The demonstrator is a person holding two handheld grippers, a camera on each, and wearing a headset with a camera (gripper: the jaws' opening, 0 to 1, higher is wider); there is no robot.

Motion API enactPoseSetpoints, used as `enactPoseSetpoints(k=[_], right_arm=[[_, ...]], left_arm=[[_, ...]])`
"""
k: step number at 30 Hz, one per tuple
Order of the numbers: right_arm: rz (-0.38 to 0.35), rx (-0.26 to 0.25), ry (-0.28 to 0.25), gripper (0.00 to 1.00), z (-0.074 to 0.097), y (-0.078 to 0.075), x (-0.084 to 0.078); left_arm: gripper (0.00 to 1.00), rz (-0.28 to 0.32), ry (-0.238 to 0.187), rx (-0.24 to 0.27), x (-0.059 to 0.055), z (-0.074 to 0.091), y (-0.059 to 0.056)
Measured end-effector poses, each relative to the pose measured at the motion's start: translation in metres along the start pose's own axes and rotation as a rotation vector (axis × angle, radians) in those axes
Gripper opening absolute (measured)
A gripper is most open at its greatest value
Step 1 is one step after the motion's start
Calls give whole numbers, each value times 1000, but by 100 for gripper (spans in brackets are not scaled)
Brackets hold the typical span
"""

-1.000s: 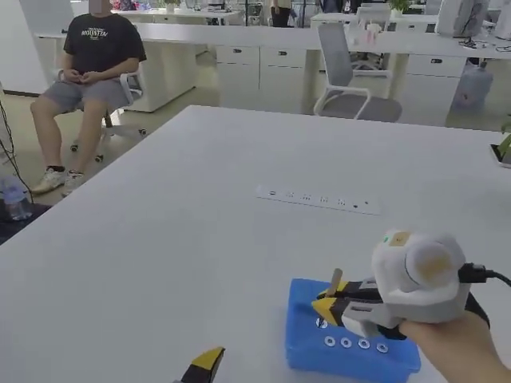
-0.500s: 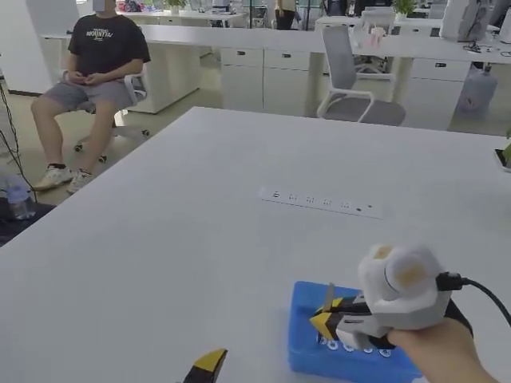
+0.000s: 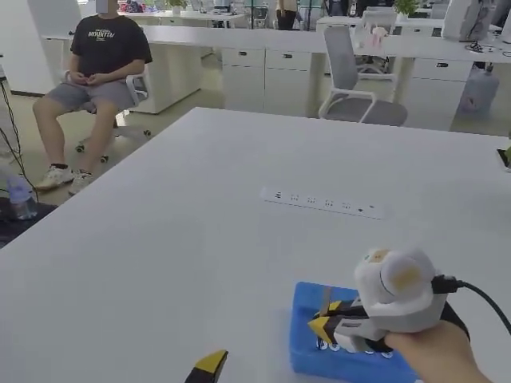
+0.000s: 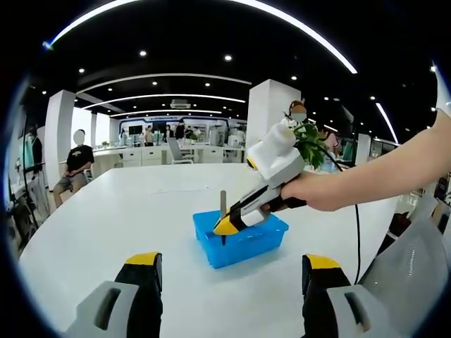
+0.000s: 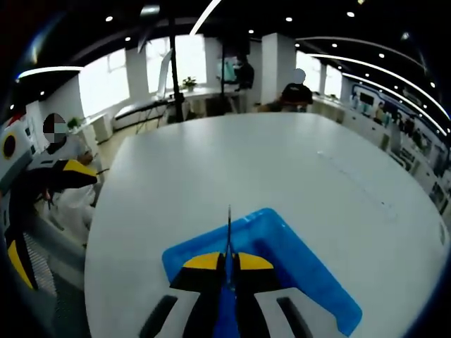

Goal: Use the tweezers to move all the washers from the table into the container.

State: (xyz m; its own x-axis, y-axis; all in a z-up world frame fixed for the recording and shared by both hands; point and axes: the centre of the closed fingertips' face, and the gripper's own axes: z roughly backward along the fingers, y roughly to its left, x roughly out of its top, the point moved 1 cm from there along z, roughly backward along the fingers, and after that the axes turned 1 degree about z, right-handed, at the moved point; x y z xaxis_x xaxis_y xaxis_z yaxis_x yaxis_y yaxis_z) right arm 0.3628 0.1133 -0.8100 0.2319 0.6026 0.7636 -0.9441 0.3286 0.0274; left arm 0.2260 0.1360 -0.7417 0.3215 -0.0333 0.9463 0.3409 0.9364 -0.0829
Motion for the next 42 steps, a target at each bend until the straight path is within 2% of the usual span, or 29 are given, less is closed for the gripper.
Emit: enactPoseSetpoints(k=[4,6,9,12,18,23,33,42], right_arm=[[-15,4,-6,4,0,-3,-1],[-9,-10,-4,4,2,-5,-1],[-33,-10,-37,4,7,-6,5],[-19,-16,-44,4,11,-7,10],[-28,-34,-104,4,26,-13,26],[-37,-54,-154,4,49,-21,41],[-69,-74,-243,4,85,-13,66],[-78,-74,-286,4,112,2,71]], left_arm=[[83,4,-11,-2,1,0,0],[83,4,-7,-2,0,0,0],[83,0,-7,-3,1,0,-1],[83,1,-6,-5,1,0,-1],[83,1,-6,-4,1,0,-1],[83,3,-6,-1,1,0,-1],[83,3,-11,-8,2,-1,-2],[83,12,-18,-11,4,0,-3]])
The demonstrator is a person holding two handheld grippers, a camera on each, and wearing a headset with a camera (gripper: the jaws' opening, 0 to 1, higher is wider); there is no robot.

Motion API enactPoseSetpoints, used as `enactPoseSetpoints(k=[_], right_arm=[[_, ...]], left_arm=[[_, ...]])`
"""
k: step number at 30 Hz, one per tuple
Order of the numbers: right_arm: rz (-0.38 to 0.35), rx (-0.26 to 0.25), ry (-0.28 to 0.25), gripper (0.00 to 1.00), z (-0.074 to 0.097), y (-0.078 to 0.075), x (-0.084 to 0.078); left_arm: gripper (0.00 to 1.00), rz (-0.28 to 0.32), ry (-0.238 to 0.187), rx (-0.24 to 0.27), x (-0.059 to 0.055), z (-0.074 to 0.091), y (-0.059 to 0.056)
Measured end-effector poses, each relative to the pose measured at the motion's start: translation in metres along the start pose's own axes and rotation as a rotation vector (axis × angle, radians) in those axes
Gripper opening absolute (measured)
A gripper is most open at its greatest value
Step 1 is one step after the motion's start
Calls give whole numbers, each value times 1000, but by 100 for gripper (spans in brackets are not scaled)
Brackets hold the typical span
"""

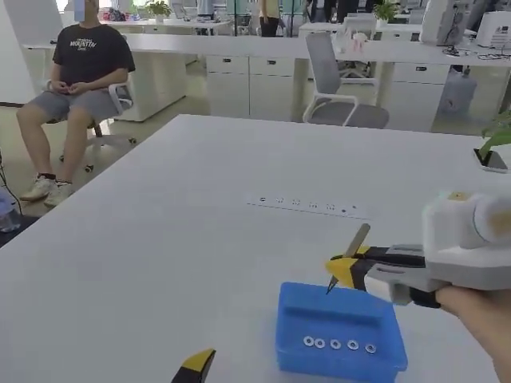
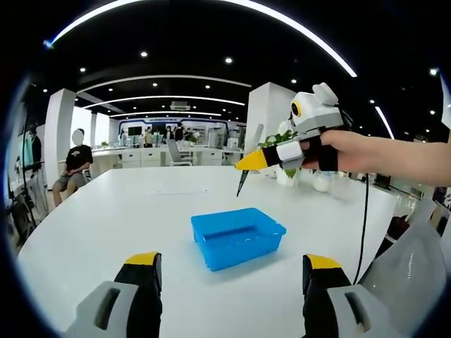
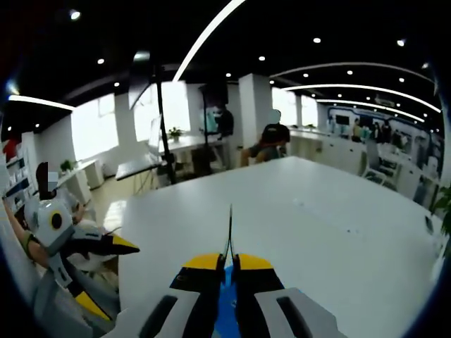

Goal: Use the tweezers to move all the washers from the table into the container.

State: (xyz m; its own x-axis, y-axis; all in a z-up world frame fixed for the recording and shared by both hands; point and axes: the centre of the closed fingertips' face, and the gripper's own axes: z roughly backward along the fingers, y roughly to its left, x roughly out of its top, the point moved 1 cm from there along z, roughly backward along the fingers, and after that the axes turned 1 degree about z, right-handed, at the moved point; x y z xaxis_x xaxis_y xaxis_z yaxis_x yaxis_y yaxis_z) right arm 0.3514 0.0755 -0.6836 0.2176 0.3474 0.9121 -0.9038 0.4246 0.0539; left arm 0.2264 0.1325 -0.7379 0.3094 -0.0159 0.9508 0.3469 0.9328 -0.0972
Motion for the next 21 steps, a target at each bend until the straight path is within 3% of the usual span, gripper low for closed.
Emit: enactPoseSetpoints(k=[13,21], right_arm=[[-27,-15,-6,4,28,11,-10],[-50,-25,10,4,45,16,-28]], left_arm=[[83,9,-7,-13,2,0,-3],[83,27,-21,-27,3,0,-3]])
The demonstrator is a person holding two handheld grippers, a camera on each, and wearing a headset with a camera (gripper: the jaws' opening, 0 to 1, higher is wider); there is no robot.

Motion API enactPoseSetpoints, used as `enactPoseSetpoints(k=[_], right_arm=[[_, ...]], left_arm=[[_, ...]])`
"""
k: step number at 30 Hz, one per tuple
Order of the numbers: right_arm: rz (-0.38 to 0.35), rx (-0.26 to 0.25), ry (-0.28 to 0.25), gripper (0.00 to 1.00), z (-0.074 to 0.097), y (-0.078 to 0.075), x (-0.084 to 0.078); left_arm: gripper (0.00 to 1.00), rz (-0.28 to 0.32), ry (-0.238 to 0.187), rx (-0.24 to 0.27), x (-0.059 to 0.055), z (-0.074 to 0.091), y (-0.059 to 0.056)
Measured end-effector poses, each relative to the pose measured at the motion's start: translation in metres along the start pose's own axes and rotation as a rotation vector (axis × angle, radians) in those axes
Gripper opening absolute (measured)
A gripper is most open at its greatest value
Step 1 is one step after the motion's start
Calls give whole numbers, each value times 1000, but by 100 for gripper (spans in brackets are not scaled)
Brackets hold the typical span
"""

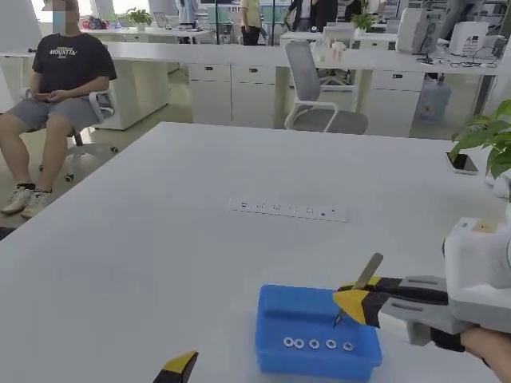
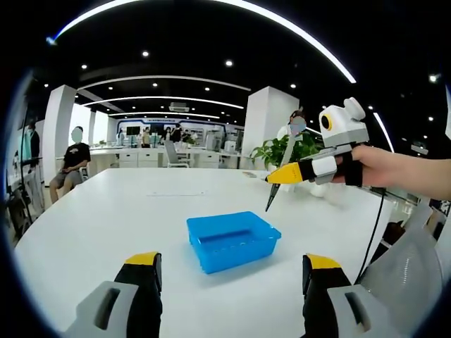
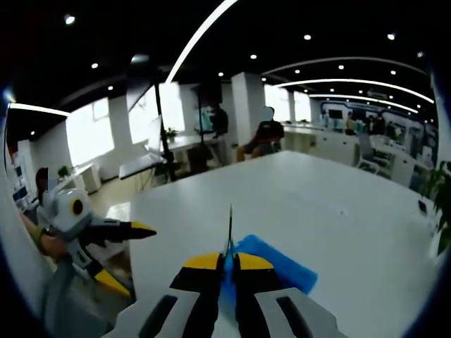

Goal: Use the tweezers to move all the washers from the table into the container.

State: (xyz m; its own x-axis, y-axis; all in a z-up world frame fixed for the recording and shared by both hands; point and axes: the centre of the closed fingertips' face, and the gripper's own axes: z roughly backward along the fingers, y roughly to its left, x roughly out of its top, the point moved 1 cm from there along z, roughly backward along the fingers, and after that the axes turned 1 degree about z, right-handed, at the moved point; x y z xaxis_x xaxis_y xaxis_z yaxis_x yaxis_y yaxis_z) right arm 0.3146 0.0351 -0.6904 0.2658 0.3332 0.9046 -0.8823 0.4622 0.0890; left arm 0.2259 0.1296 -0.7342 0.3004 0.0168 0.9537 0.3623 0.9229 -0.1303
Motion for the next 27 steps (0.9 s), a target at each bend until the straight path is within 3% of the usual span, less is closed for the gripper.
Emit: enactPoseSetpoints(k=[3,6,9,12,17,20,24,27], right_arm=[[-2,0,8,4,4,1,-6],[-4,4,16,4,9,2,-10],[4,5,21,4,15,2,-12],[1,17,30,4,22,4,-16],[11,37,51,4,30,9,-24],[14,63,65,4,33,15,-29],[38,110,95,4,38,24,-35],[57,149,123,4,41,32,-40]], left_arm=[[86,40,-22,-25,4,1,-3],[84,60,-15,-45,5,2,-4],[82,106,16,-101,5,4,-12],[72,100,51,-171,10,9,-20],[61,92,81,-306,37,14,-35],[57,164,73,-424,55,16,-48],[52,250,27,-500,82,15,-55],[48,250,11,-520,94,13,-55]])
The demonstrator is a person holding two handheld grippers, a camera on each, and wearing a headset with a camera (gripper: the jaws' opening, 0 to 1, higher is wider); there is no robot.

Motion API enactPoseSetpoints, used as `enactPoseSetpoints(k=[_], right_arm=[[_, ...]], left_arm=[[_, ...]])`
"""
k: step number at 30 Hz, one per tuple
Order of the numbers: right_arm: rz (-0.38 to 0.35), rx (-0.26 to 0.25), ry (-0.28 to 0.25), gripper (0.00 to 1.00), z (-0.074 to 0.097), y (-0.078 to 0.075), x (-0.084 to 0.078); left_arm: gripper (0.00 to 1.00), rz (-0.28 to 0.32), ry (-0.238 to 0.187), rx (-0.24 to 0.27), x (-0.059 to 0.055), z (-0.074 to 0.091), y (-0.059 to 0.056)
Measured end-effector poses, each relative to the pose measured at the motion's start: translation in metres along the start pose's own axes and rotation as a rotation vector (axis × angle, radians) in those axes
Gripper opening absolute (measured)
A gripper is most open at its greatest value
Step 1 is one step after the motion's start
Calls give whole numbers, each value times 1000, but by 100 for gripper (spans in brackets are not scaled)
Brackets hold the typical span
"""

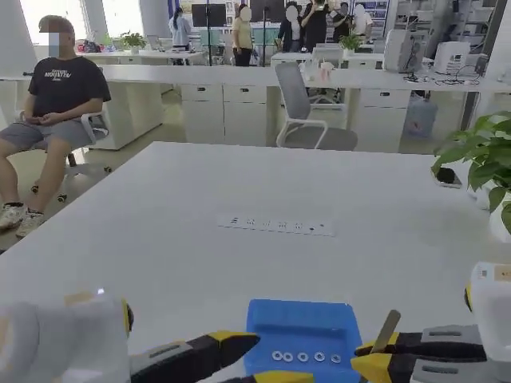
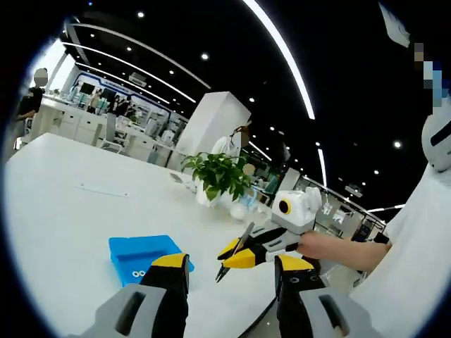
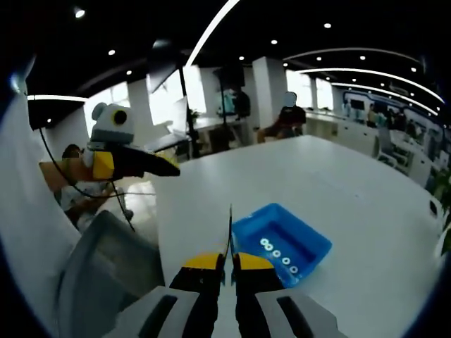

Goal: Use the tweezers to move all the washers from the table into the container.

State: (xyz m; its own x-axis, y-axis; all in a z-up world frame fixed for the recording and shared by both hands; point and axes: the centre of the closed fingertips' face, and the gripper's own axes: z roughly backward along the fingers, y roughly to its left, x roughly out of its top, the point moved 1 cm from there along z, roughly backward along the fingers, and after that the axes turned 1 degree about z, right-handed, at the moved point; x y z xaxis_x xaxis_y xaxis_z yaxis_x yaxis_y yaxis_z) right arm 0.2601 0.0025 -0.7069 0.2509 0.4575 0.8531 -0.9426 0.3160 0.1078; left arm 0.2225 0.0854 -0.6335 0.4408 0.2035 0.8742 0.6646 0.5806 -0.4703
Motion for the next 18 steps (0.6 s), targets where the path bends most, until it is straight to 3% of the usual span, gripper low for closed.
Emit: enactPoseSetpoints(k=[4,6,10,18], right_arm=[[12,32,15,4,0,9,-2],[16,56,20,4,0,15,-2],[39,102,46,4,-1,25,-4],[105,177,100,4,-6,42,-10]], left_arm=[[35,-34,12,-48,9,-6,-7],[31,-55,32,-63,8,-9,-9],[27,-116,94,-105,1,-17,-16],[22,-159,153,-174,-8,-28,-27]])
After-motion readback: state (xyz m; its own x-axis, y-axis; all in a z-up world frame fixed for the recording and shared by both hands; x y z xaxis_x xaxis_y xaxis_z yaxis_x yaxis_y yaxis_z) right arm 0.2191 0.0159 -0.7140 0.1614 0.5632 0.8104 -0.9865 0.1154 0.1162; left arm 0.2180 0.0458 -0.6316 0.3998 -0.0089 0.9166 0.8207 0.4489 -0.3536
